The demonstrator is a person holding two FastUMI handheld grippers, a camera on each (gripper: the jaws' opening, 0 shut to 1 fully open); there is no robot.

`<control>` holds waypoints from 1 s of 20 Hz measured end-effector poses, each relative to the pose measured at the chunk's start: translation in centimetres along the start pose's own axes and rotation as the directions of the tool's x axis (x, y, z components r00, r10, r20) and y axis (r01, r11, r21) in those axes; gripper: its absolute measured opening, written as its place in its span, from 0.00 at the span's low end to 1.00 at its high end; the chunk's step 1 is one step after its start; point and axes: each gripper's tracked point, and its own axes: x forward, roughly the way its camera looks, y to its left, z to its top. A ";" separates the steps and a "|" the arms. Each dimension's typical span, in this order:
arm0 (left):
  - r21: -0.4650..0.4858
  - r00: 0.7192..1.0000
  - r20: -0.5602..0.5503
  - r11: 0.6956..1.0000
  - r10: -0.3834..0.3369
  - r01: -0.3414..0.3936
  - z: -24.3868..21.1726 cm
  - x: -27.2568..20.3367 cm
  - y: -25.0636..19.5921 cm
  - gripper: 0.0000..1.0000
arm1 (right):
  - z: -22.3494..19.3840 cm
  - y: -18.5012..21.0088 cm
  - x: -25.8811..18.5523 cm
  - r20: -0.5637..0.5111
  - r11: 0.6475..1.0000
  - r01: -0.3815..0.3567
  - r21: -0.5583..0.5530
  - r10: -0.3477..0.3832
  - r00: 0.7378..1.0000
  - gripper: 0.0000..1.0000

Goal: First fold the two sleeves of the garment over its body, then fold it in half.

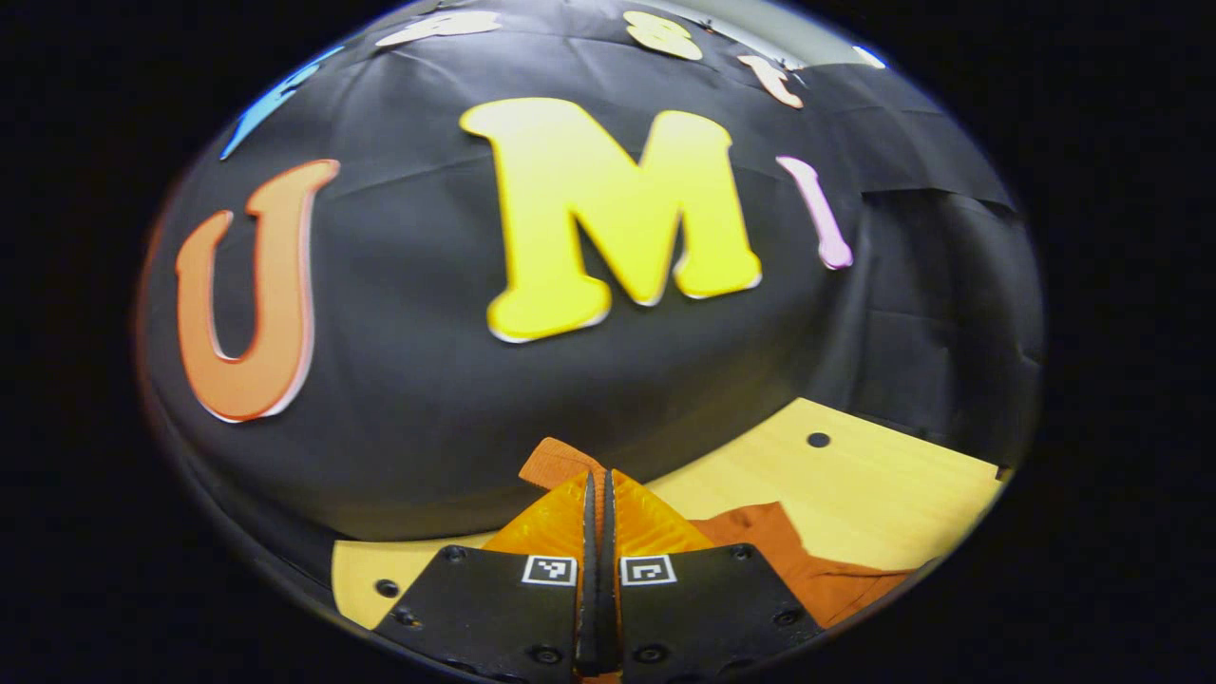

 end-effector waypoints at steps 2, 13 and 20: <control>0.003 0.999 -0.032 0.999 -0.042 0.042 -1.6 2.2 -4.2 0.03 | -0.1 -2.1 -0.6 -0.006 0.999 0.045 -0.010 -0.045 0.999 0.84; 0.079 0.945 -0.323 0.993 -0.054 0.084 -17.9 10.3 -15.0 0.07 | -1.2 -9.6 -3.8 -0.073 0.979 0.195 -0.060 -0.199 0.977 0.84; -0.002 0.959 -0.265 0.995 -0.099 0.102 -16.0 9.4 -18.6 0.68 | -0.8 -7.2 -2.8 -0.064 0.988 0.125 -0.094 -0.132 0.989 0.84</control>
